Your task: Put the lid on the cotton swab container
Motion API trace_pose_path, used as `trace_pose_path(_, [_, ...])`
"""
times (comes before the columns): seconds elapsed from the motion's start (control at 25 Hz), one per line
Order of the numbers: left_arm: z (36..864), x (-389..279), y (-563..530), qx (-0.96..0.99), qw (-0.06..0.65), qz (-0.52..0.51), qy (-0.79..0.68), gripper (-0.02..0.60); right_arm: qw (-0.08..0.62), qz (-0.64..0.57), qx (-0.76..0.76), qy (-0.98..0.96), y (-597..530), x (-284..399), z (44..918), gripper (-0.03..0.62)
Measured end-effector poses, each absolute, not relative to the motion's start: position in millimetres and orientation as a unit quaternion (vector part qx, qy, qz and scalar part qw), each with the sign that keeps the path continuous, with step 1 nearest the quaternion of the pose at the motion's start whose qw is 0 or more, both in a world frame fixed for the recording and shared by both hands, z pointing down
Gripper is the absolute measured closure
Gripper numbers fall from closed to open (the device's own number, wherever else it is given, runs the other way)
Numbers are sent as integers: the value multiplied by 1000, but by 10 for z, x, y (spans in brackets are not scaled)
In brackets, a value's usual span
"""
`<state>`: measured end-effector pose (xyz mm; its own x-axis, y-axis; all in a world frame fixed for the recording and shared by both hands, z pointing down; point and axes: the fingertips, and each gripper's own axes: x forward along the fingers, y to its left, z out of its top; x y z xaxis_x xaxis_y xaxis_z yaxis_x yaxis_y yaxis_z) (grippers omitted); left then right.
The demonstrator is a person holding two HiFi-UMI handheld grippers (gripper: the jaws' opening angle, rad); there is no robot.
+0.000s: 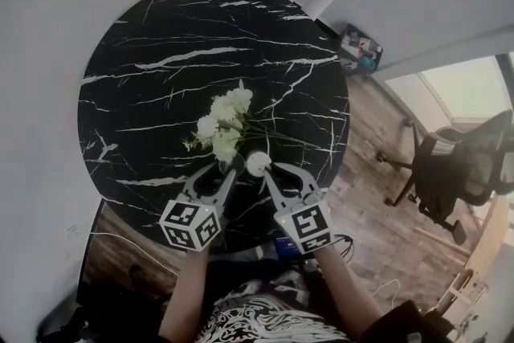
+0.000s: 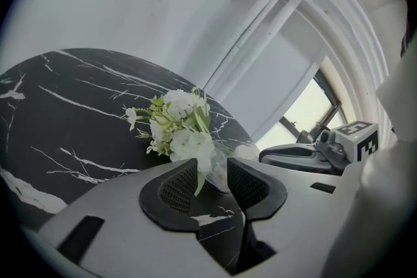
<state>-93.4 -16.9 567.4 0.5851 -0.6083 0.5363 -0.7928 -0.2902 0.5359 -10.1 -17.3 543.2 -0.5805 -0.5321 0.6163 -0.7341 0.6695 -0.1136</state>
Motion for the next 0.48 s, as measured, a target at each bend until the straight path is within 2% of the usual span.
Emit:
trace_pose_path(0.24, [5599,-961,-188,789,443,55,-422,440,280,181,366,-869,-169,-104,5433,573])
trace_pose_path(0.48, [5510,-962,-199,798,438,42,-412,440,278,185,369,-867,-170,-101,5436,572])
